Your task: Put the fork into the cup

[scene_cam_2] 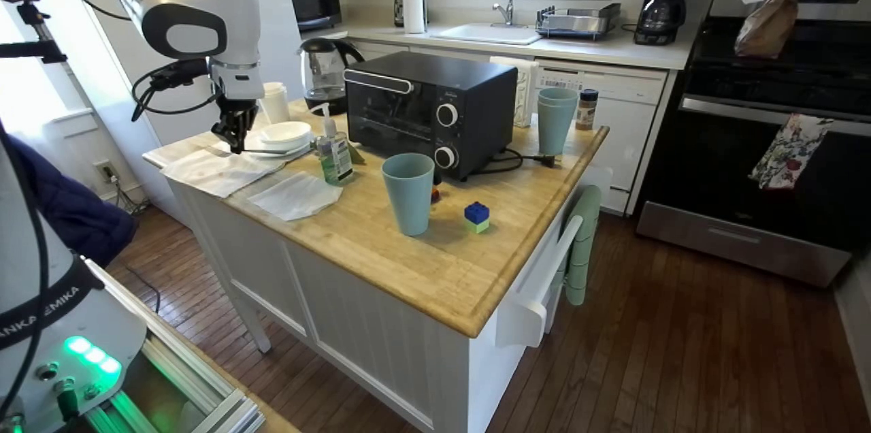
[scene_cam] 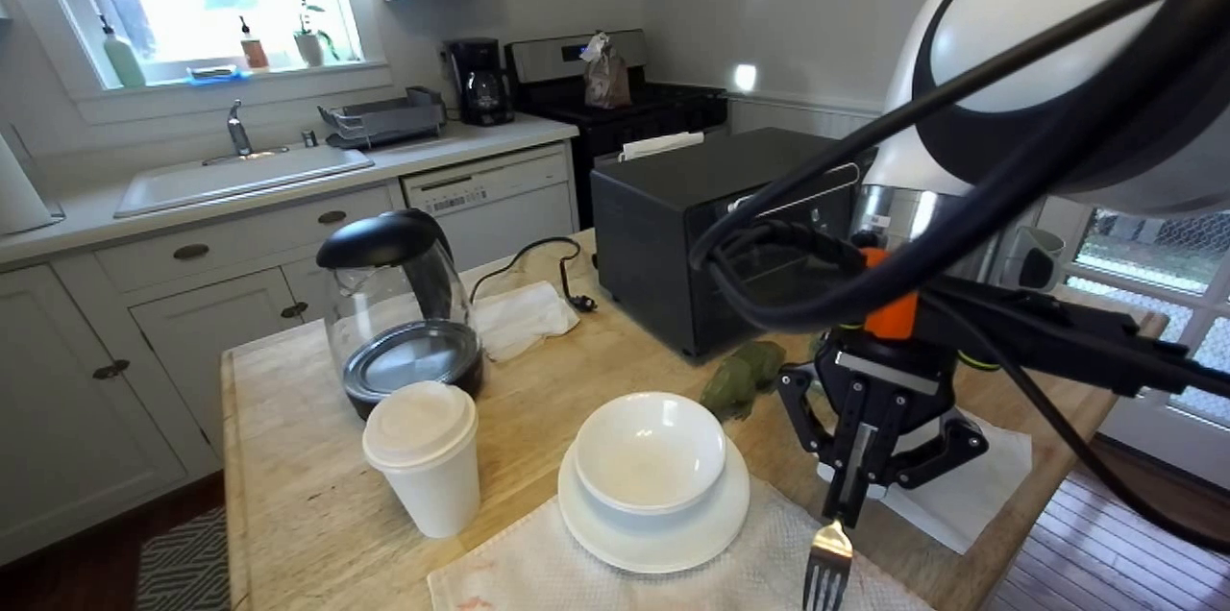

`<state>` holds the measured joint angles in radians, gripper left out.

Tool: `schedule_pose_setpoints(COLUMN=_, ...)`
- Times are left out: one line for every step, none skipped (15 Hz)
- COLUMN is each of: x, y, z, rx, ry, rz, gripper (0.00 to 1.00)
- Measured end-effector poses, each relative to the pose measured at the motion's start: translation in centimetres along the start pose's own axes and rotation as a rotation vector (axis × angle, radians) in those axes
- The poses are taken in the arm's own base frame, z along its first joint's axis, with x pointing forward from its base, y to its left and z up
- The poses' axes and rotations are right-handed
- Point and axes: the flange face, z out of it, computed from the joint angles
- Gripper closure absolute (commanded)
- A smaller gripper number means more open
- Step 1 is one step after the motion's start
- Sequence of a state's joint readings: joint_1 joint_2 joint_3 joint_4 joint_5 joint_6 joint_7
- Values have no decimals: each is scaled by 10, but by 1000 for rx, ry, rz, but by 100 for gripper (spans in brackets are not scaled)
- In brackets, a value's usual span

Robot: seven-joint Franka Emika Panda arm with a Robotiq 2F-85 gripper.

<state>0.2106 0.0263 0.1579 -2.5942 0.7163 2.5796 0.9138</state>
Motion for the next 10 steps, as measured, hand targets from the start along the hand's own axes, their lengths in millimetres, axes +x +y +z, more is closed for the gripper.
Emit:
schedule_pose_setpoints(x=2, y=0, z=-1, rx=1, ry=5, rz=0, gripper=98)
schedule_pose_setpoints(x=6, y=0, z=-4, rx=3, ry=12, rz=5, gripper=98)
schedule_pose_setpoints(x=11, y=-1, z=-9, rx=8, ry=21, rz=15, gripper=98)
schedule_pose_setpoints(x=17, y=-1, z=-15, rx=14, ry=34, rz=25, gripper=98)
schedule_pose_setpoints(x=23, y=0, z=-21, rx=21, ry=48, rz=33, gripper=98)
schedule_pose_setpoints(x=29, y=2, z=-29, rx=27, ry=64, rz=45, gripper=98)
schedule_pose_setpoints(x=34, y=5, z=-36, rx=31, ry=82, rz=61, gripper=98)
schedule_pose_setpoints(x=40, y=9, z=-43, rx=35, ry=100, rz=83, gripper=98)
schedule_pose_setpoints(x=45, y=14, z=-50, rx=39, ry=114, rz=110, gripper=98)
schedule_pose_setpoints(x=50, y=19, z=-56, rx=37, ry=125, rz=143, gripper=98)
